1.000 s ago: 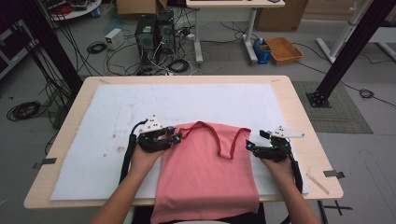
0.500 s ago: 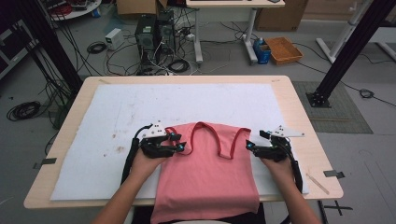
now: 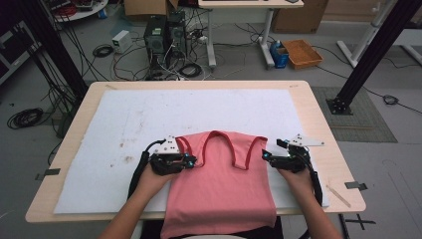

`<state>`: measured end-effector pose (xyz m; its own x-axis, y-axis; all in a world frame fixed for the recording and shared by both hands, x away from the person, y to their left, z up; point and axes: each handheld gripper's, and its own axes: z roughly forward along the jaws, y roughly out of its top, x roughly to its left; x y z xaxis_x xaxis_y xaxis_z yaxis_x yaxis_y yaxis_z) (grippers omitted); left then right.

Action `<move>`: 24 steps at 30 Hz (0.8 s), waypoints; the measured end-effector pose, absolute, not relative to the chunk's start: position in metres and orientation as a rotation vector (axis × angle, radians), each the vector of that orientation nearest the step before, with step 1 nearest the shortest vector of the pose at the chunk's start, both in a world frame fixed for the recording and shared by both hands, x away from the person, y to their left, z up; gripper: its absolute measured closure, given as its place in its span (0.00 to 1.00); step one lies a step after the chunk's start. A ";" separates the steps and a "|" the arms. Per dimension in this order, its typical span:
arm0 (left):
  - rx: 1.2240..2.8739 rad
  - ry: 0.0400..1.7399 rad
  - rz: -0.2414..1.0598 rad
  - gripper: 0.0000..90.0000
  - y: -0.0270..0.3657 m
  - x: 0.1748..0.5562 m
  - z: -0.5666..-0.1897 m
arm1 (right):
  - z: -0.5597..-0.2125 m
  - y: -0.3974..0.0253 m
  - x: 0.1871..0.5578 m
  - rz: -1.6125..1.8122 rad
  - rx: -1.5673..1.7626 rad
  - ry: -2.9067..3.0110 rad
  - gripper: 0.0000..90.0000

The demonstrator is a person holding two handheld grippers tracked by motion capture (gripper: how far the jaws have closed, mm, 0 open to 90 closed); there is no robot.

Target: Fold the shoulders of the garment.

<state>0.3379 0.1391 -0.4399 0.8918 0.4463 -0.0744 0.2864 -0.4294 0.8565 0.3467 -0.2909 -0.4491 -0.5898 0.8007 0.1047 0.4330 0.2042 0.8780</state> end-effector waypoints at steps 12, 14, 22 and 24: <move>2.024 0.508 0.169 0.92 0.143 0.324 -0.437 | -0.449 -0.291 0.347 1.349 1.162 2.106 0.24; 2.047 0.514 0.163 0.92 0.141 0.325 -0.440 | -0.449 -0.291 0.347 1.347 1.162 2.106 0.24; 2.147 0.517 0.222 0.89 0.137 0.324 -0.445 | -0.449 -0.291 0.347 1.350 1.164 2.107 0.24; 2.159 0.532 0.217 0.88 0.137 0.324 -0.447 | -0.449 -0.291 0.347 1.350 1.162 2.107 0.24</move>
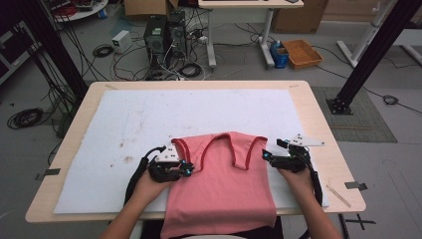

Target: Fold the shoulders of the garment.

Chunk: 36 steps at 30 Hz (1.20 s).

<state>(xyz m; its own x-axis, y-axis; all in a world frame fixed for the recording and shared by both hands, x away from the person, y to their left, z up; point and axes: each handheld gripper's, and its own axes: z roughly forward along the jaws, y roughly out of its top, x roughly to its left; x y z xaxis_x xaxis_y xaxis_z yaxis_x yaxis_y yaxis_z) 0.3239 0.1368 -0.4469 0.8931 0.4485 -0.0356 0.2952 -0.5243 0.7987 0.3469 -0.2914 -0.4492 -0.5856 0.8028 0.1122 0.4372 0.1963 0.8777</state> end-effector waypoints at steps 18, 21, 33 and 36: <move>1.981 0.669 0.326 0.39 0.159 0.332 -0.436 | -0.449 -0.294 0.348 1.374 1.183 2.096 0.23; 1.934 0.681 0.364 0.31 0.167 0.335 -0.435 | -0.449 -0.294 0.348 1.385 1.169 2.100 0.23; 1.795 0.700 0.424 0.23 0.190 0.343 -0.431 | -0.442 -0.293 0.348 1.444 1.105 2.082 0.22; 1.784 0.704 0.427 0.23 0.191 0.343 -0.430 | -0.441 -0.292 0.347 1.440 1.094 2.092 0.22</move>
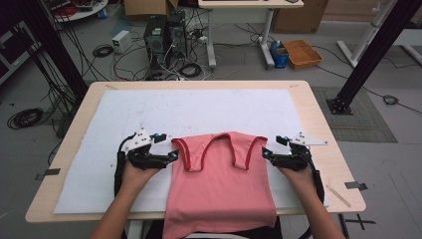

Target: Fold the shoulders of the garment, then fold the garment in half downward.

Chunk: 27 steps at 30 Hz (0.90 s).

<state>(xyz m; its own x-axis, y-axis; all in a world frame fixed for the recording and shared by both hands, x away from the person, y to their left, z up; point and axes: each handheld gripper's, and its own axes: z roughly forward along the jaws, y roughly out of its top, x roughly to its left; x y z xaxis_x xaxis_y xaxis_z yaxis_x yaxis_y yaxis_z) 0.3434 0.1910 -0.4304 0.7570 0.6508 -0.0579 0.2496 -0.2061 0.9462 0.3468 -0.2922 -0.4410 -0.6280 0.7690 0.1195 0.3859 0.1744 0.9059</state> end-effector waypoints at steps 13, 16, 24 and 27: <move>1.781 0.740 0.422 0.18 0.193 0.347 -0.432 | -0.438 -0.293 0.346 1.452 1.091 2.087 0.22; 1.789 0.757 0.419 0.18 0.193 0.350 -0.432 | -0.438 -0.294 0.347 1.450 1.092 2.083 0.22; 1.798 0.817 0.415 0.18 0.193 0.365 -0.431 | -0.434 -0.297 0.352 1.425 1.111 2.090 0.22; 1.799 0.843 0.408 0.18 0.194 0.372 -0.433 | -0.431 -0.297 0.357 1.418 1.129 2.101 0.22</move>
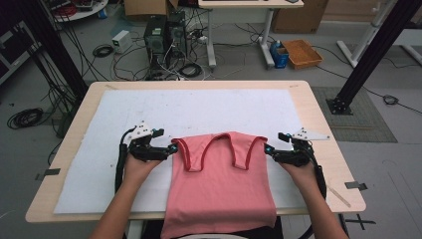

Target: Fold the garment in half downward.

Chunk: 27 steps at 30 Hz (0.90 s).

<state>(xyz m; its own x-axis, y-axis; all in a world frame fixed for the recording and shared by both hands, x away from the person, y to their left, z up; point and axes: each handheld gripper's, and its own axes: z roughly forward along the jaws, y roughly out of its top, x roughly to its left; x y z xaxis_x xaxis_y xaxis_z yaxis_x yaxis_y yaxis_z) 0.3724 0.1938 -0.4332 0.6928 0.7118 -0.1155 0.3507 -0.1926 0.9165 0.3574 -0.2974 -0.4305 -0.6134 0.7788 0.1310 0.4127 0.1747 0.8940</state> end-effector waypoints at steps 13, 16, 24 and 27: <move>1.858 0.959 0.317 0.18 0.188 0.406 -0.446 | -0.431 -0.291 0.397 1.328 1.229 2.168 0.26; 1.894 0.969 0.297 0.18 0.186 0.410 -0.449 | -0.435 -0.284 0.407 1.284 1.230 2.217 0.28; 1.949 0.980 0.273 0.35 0.184 0.410 -0.451 | -0.449 -0.276 0.414 1.123 1.233 2.363 0.54; 1.997 0.950 0.276 0.48 0.182 0.409 -0.451 | -0.450 -0.274 0.411 1.083 1.206 2.347 0.64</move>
